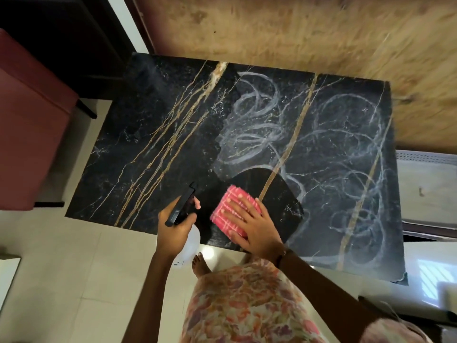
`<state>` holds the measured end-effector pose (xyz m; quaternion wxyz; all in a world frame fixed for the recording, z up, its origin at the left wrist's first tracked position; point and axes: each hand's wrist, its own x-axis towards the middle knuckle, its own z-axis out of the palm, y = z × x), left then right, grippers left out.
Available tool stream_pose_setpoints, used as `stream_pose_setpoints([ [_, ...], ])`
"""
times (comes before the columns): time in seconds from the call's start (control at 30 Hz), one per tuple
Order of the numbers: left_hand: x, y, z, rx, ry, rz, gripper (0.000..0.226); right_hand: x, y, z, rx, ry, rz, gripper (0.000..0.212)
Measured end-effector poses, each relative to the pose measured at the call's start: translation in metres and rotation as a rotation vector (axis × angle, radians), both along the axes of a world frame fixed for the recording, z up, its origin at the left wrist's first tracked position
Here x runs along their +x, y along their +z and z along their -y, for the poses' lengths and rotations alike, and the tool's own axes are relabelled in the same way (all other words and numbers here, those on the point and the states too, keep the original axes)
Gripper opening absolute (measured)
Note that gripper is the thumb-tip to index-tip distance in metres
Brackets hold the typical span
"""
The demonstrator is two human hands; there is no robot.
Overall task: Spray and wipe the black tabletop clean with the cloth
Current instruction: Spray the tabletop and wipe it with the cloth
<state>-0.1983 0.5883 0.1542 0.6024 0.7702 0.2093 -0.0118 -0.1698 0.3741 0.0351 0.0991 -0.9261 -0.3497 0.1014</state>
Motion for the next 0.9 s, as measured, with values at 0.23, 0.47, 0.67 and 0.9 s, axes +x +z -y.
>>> stream_pose_setpoints([
  [0.23, 0.013, -0.004, 0.010, -0.078, -0.023, 0.031, 0.018, 0.057, -0.004, 0.077, -0.033, -0.122, 0.062, 0.059],
  [0.47, 0.040, -0.007, 0.006, -0.075, -0.040, 0.031, 0.023, 0.111, -0.004, -0.045, 0.004, -0.257, 0.004, 0.059],
  [0.67, 0.076, -0.009, -0.011, -0.078, -0.064, 0.032, 0.023, 0.077, 0.000, 0.010, -0.022, 0.020, 0.055, 0.058],
  [0.9, 0.113, -0.014, -0.034, -0.068, -0.139, 0.041, 0.021, 0.180, -0.001, 0.002, -0.073, -0.397, 0.037, 0.062],
])
